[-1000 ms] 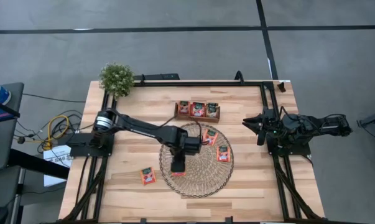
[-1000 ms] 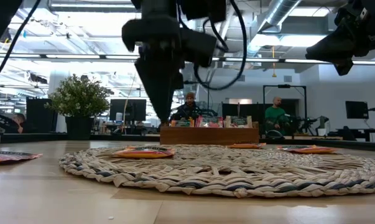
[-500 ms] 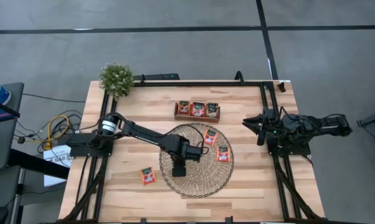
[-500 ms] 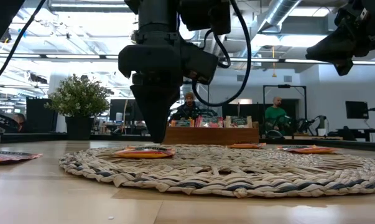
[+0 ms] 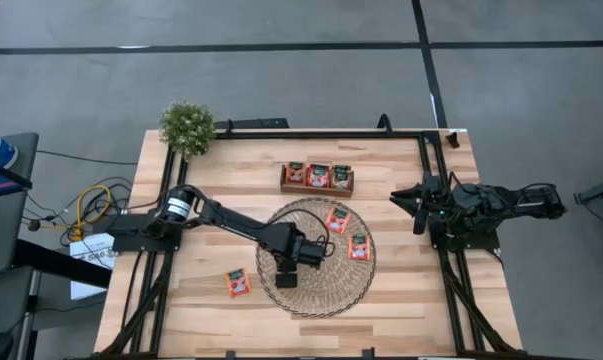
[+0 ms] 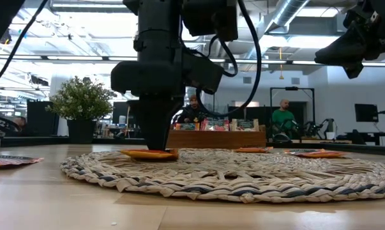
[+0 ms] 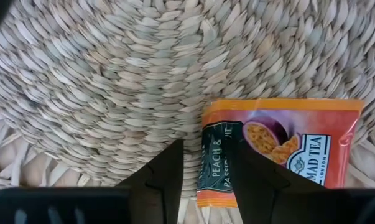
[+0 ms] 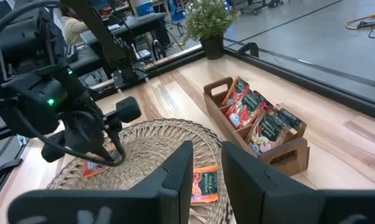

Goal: Pick & Place Tea
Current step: Put the orange tea bag into the left section of the wooden organizer

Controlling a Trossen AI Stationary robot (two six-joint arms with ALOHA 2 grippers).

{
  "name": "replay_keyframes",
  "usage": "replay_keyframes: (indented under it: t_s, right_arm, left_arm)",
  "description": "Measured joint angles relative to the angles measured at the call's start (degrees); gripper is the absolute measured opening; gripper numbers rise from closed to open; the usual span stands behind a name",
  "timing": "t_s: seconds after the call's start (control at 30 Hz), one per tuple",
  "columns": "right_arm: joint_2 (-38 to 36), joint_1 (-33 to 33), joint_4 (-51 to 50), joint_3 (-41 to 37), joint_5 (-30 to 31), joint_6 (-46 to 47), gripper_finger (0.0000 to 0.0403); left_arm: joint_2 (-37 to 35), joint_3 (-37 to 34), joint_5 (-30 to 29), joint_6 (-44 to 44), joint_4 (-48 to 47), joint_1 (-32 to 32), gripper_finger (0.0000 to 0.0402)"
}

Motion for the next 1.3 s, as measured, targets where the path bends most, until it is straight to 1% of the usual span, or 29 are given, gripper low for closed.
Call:
replay_keyframes:
  t_s: [0.13,0.37,0.47,0.7,0.77,0.87,1.0,1.1,1.2,1.3]
  right_arm:
    - [0.0,0.0,0.0,0.0,0.0,0.0,0.0077]
    - [0.0,0.0,0.1,0.0,0.0,0.0,0.0077]
    - [0.0,0.0,0.1,0.0,0.0,0.0,0.0077]
    - [0.0,0.0,0.1,0.0,0.0,0.0,0.0077]
    - [0.0,0.0,0.1,0.0,0.0,0.0,0.0077]
    - [0.0,0.0,0.1,0.0,0.0,0.0,0.0077]
    - [0.0,0.0,0.1,0.0,0.0,0.0,0.0077]
    - [0.0,0.0,0.1,0.0,0.1,0.0,0.0077]
    - [0.0,0.0,0.1,0.0,0.1,0.0,0.0077]
    - [0.0,0.0,0.1,0.0,0.1,0.0,0.0077]
  left_arm:
    - [0.0,-0.1,-1.3,-0.2,0.3,-0.3,0.0103]
    - [0.1,-0.1,-1.8,-0.2,0.9,-0.3,0.0028]
    - [0.1,-0.1,-2.0,-0.3,0.9,-0.3,0.0006]
    - [-0.2,-0.2,-2.1,-1.7,-0.2,-0.3,0.0]
    - [-0.2,0.4,-2.3,-1.7,-2.4,-0.3,0.0]
    - [-0.2,3.1,-3.7,-1.7,-8.2,-0.2,0.0]
    - [-0.4,9.1,-8.8,-1.2,-15.8,-0.2,0.0]
    - [-0.5,13.8,-13.4,1.2,-20.5,-0.2,0.0]
    - [-0.6,18.6,-20.5,5.6,-24.2,0.3,0.0]
    - [-0.6,21.8,-28.3,9.8,-26.0,1.9,0.0]
